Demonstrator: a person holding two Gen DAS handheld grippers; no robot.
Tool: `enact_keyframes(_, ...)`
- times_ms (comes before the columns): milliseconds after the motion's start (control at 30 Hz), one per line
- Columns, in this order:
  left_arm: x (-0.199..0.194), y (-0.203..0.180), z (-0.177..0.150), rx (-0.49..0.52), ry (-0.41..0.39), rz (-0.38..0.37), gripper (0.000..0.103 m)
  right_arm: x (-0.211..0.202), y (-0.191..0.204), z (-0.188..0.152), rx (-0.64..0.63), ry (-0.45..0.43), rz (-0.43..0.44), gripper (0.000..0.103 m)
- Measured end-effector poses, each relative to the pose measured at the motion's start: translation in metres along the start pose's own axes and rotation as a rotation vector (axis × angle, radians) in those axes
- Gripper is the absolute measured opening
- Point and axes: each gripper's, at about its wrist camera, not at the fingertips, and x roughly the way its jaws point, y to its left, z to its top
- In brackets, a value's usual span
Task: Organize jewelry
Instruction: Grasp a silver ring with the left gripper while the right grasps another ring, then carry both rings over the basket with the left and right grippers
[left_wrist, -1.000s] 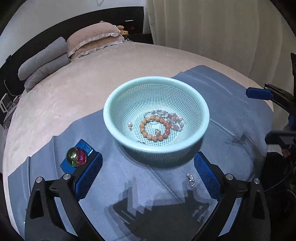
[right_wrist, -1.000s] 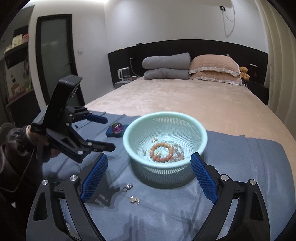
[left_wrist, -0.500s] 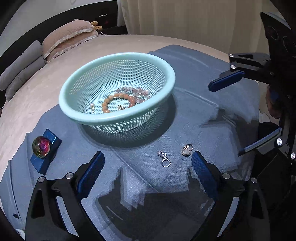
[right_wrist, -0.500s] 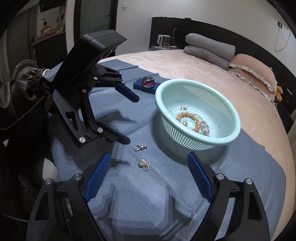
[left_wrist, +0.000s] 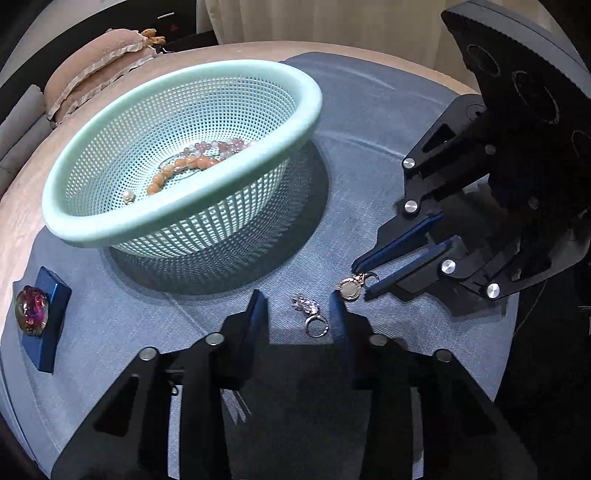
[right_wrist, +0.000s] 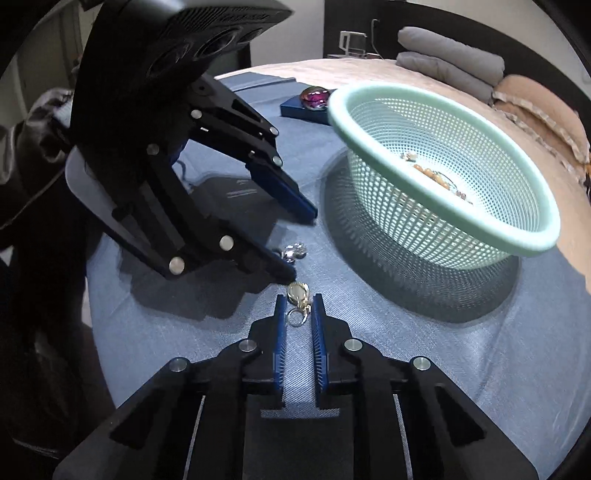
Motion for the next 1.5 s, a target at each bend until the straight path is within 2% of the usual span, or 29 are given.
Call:
enact_keyframes(100, -0.002, -0.007, -0.003, -0.005, -0.019, -0.007, 0.015, -0.004, -0.001, 0.002, 0.045, -0.002, 0.0, 0.007)
enact_keyframes(233, -0.005, -0.009, -0.007, -0.077, -0.035, 0.007, 0.014, -0.007, 0.009, 0.0, 0.079, 0.01, -0.001, 0.004)
enact_keyframes(333, -0.008, -0.013, -0.011, -0.107, -0.043, 0.046, 0.013, -0.014, 0.014, -0.004, 0.122, 0.008, -0.031, 0.003)
enact_keyframes(533, -0.023, -0.019, -0.021, -0.169, -0.045, 0.072, 0.011, -0.035, 0.01, 0.0, 0.18, -0.068, -0.019, 0.002)
enact_keyframes(700, -0.038, -0.019, -0.023, -0.195, -0.057, 0.1, 0.011, -0.029, 0.016, 0.009, 0.164, -0.038, -0.049, 0.007)
enact_keyframes(733, -0.041, -0.02, -0.024, -0.196, -0.059, 0.105, 0.011, -0.024, 0.02, 0.011, 0.152, -0.03, -0.051, 0.013)
enact_keyframes(767, -0.044, -0.02, -0.024, -0.196, -0.058, 0.109, 0.011, -0.02, 0.022, 0.012, 0.143, -0.022, -0.061, 0.028)
enact_keyframes(833, -0.049, -0.018, -0.024, -0.198, -0.062, 0.122, 0.011, -0.014, 0.025, 0.009, 0.133, -0.028, -0.089, 0.04)
enact_keyframes(933, -0.055, -0.013, -0.022, -0.21, -0.066, 0.152, 0.011, -0.003, 0.021, 0.005, 0.18, -0.011, -0.137, 0.038)
enact_keyframes(1000, -0.059, -0.01, -0.021, -0.223, -0.071, 0.163, 0.011, 0.008, 0.022, 0.006, 0.193, 0.02, -0.211, 0.036)
enact_keyframes(1067, -0.064, -0.008, -0.022, -0.237, -0.074, 0.174, 0.011, 0.01, 0.025, 0.004, 0.216, 0.006, -0.237, 0.034)
enact_keyframes(1100, -0.066, -0.007, -0.022, -0.246, -0.075, 0.18, 0.011, 0.009, 0.024, 0.003, 0.237, 0.001, -0.242, 0.029)
enact_keyframes(1133, -0.067, -0.006, -0.022, -0.255, -0.073, 0.182, 0.011, 0.008, 0.023, 0.001, 0.275, -0.007, -0.247, 0.016)
enact_keyframes(1167, -0.069, -0.007, -0.022, -0.262, -0.077, 0.189, 0.011, 0.007, 0.021, -0.001, 0.321, -0.017, -0.243, 0.013)
enact_keyframes(1267, -0.073, -0.008, -0.02, -0.284, -0.08, 0.194, 0.011, 0.003, 0.019, -0.005, 0.424, -0.043, -0.234, 0.013)
enact_keyframes(1367, -0.077, -0.011, -0.018, -0.292, -0.092, 0.206, 0.011, -0.003, 0.021, -0.004, 0.444, -0.045, -0.21, 0.012)
enact_keyframes(1433, -0.086, -0.018, -0.019, -0.28, -0.134, 0.252, 0.011, -0.013, 0.02, -0.005, 0.467, -0.068, -0.188, 0.012)
enact_keyframes(1500, -0.092, -0.015, -0.017, -0.3, -0.157, 0.254, 0.009, -0.023, 0.019, -0.002, 0.469, -0.078, -0.188, 0.012)
